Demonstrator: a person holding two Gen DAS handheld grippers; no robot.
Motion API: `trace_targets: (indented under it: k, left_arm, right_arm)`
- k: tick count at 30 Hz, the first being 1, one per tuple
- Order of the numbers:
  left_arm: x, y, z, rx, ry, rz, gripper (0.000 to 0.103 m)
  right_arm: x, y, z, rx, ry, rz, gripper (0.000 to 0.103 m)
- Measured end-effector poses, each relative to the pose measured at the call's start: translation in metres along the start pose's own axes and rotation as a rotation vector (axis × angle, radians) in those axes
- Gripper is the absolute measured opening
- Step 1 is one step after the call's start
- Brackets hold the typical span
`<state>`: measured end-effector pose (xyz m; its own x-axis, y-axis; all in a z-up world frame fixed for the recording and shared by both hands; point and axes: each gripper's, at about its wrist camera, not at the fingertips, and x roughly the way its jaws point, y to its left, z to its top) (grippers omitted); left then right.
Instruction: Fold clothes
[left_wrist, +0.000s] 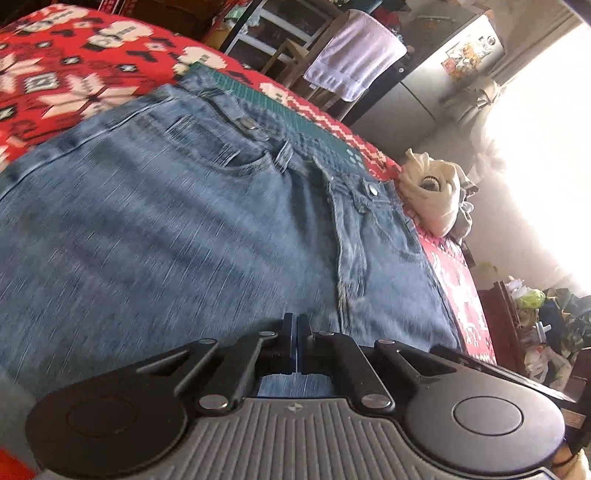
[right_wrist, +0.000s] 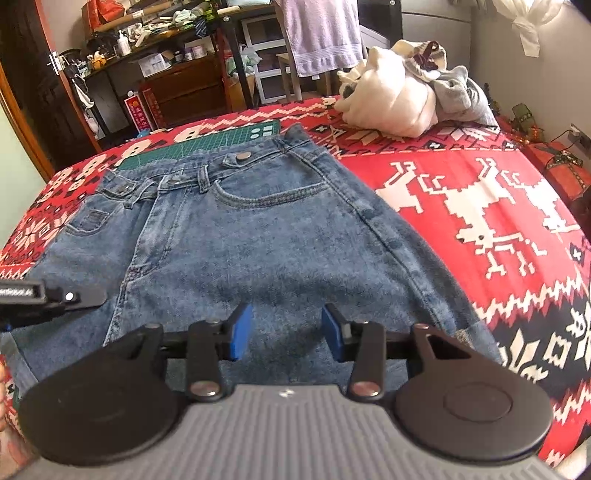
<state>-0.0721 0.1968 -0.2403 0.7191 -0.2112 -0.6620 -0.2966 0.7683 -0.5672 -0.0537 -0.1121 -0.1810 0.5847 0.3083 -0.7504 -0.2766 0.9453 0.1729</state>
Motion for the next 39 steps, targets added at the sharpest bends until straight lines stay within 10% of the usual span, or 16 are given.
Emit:
trace_targets:
  k: [9,27,39]
  left_arm:
    - [0.008,-0.017,0.005,0.065,-0.005,0.019,0.003]
    - [-0.002,-0.019,-0.016,0.068,0.077,-0.013,0.003]
    - [-0.024,-0.043,-0.054,0.273,0.099,0.067,0.003]
  right_arm:
    - [0.001,0.046,0.000,-0.166,-0.037,0.059,0.007]
    - [0.030,0.109,-0.006,-0.280,0.028,0.180,0.007]
    - [-0.006,0.110,-0.040,-0.304,0.066,0.173,0.013]
